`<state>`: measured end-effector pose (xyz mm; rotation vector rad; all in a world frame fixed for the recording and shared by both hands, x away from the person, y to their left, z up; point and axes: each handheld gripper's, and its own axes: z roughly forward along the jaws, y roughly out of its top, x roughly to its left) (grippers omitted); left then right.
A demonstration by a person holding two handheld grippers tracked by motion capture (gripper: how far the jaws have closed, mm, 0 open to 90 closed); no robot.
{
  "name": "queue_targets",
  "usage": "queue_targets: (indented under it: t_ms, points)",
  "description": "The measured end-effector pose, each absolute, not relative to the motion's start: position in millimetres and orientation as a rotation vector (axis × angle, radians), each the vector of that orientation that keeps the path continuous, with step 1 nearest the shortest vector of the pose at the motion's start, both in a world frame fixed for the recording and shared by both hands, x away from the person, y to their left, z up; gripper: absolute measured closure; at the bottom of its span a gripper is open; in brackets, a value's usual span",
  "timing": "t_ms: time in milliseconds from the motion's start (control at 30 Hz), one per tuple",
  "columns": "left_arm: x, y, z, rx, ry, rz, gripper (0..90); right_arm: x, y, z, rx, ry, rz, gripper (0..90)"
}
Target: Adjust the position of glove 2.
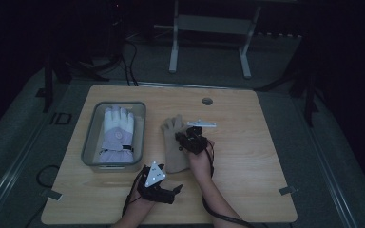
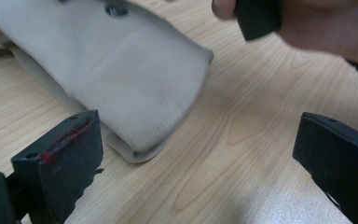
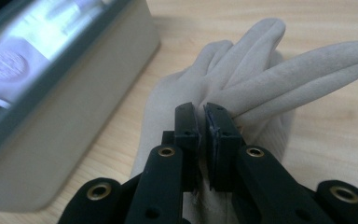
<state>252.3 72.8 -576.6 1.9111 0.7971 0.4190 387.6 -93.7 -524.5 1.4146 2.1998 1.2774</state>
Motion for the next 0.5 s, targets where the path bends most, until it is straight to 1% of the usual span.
queue_targets:
  t_ms: [200, 500]
  points:
    - [252.3, 72.9, -576.6, 1.912, 0.797, 0.419, 1.9, 388.3, -93.5, -538.8, 1.428, 2.221, 1.218, 83.3]
    - [252.3, 72.5, -576.6, 1.915, 0.798, 0.419, 1.9, 392.1, -98.7, -547.6, 1.45, 2.221, 1.184, 82.0]
